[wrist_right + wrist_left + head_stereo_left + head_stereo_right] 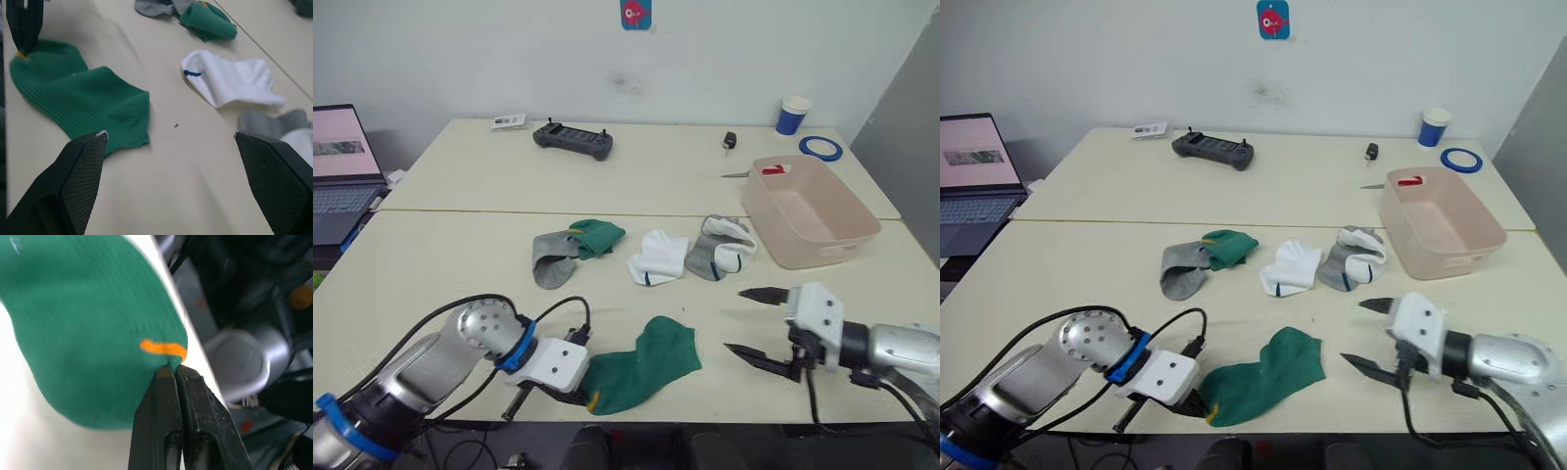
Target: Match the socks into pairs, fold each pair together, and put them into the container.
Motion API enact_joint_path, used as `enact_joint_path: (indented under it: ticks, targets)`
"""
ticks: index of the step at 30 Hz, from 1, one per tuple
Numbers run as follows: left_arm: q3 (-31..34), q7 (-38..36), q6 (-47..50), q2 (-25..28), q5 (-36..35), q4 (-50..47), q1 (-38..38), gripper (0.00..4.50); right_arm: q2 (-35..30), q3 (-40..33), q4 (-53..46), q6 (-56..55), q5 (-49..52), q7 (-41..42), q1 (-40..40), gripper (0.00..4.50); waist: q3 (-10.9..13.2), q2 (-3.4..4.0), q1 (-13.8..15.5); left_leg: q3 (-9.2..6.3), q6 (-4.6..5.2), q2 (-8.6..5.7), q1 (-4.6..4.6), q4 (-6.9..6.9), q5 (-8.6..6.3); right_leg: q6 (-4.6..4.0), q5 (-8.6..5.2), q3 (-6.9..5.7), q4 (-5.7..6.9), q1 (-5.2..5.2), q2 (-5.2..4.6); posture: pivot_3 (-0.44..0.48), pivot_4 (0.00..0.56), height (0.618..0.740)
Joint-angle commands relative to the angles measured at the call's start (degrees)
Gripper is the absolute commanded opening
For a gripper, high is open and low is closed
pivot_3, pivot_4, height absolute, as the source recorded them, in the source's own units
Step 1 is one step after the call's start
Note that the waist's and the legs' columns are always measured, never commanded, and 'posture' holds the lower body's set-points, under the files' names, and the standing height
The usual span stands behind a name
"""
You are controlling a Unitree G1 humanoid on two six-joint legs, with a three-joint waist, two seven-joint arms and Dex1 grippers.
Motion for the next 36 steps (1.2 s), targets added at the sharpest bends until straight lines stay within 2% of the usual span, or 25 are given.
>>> enact_joint_path:
  ticks: [1, 5, 10, 17, 21, 27, 30, 36]
  targets:
    - [7.92, 6.8, 0.89, -0.41, -0.74, -1.66, 1.65, 0.05, -0.31, 5.73, 4.18, -9.89, -7.8, 2.39, -3.07, 4.5, 0.01, -0.03, 0.3, 0.0, 0.0, 0.0, -0.01, 0.01, 0.0, 0.02, 0.01, -0.03, 0.0, 0.0, 0.0, 0.0, 0.15, 0.74]
    - [13.32, 12.55, 1.34, -2.33, -0.74, -1.35, 1.92, 0.05, 1.45, 6.08, 4.46, -9.31, -4.86, 4.32, -5.36, 4.5, 0.01, -0.03, 0.4, -0.06, 0.01, -0.02, -0.15, 0.02, 0.0, 0.24, 0.11, -0.09, -0.01, -0.05, -0.01, 0.0, 0.15, 0.74]
    - [15.76, 15.09, 1.06, -2.36, -0.15, -0.2, 6.5, 0.05, 1.54, 7.25, -0.01, -4.63, -0.1, 6.81, -4.54, 4.5, 0.01, 0.0, 0.09, -0.09, 0.01, 0.0, -0.13, -0.02, 0.0, 0.24, 0.09, -0.09, 0.0, -0.06, 0.01, 0.0, 0.15, 0.74]
    - [17.56, 17.31, 2.94, -3.38, -1.58, -0.42, 8.51, 0.05, 2.71, 15.34, -0.28, -8.25, -7.06, 7.13, -3.12, 4.5, 0.01, -0.01, 0.17, -0.12, 0.01, 0.05, -0.1, -0.01, 0.0, 0.2, 0.08, -0.13, 0.05, -0.06, 0.04, 0.0, 0.15, 0.74]
    - [17.91, 17.49, 2.14, -3.19, -1.05, 0.19, 9.26, 0.05, 5.59, 21.3, 4.44, -10.59, -11.41, 8.01, -5.22, 4.5, 0.0, -0.02, 0.15, -0.06, 0.0, 0.03, -0.04, 0.04, 0.01, 0.2, 0.2, -0.08, 0.05, -0.02, 0.02, 0.0, 0.15, 0.74]
    - [18.64, 18.18, 2.08, -3.34, -1.11, -0.12, 10.35, 0.05, 7.89, 24.61, 11.22, -12.75, -15.82, 8.54, -9.16, 4.5, 0.0, -0.02, 0.15, -0.05, 0.01, 0.03, -0.05, 0.03, 0.02, 0.19, 0.23, -0.08, 0.04, -0.03, 0.03, 0.0, 0.15, 0.74]
    - [18.57, 18.75, 1.71, -3.56, -0.86, -0.16, 11.03, 0.0, 8.54, 25.45, 14.36, -12.21, -17.36, 9.17, -11.26, 3.89, 0.01, -0.02, 0.15, -0.07, 0.02, 0.05, -0.07, 0.03, 0.02, 0.19, 0.23, -0.09, 0.04, -0.05, 0.05, 0.0, 0.15, 0.74]
    - [18.47, 19.6, 1.16, -4.24, -0.63, -0.21, 11.81, 0.0, 9.41, 26.1, 16.92, -11.62, -19.52, 9.51, -13.63, 1.8, 0.0, -0.02, 0.16, -0.08, 0.02, 0.06, -0.05, 0.04, 0.02, 0.19, 0.24, -0.09, 0.07, -0.04, 0.05, 0.0, 0.15, 0.74]
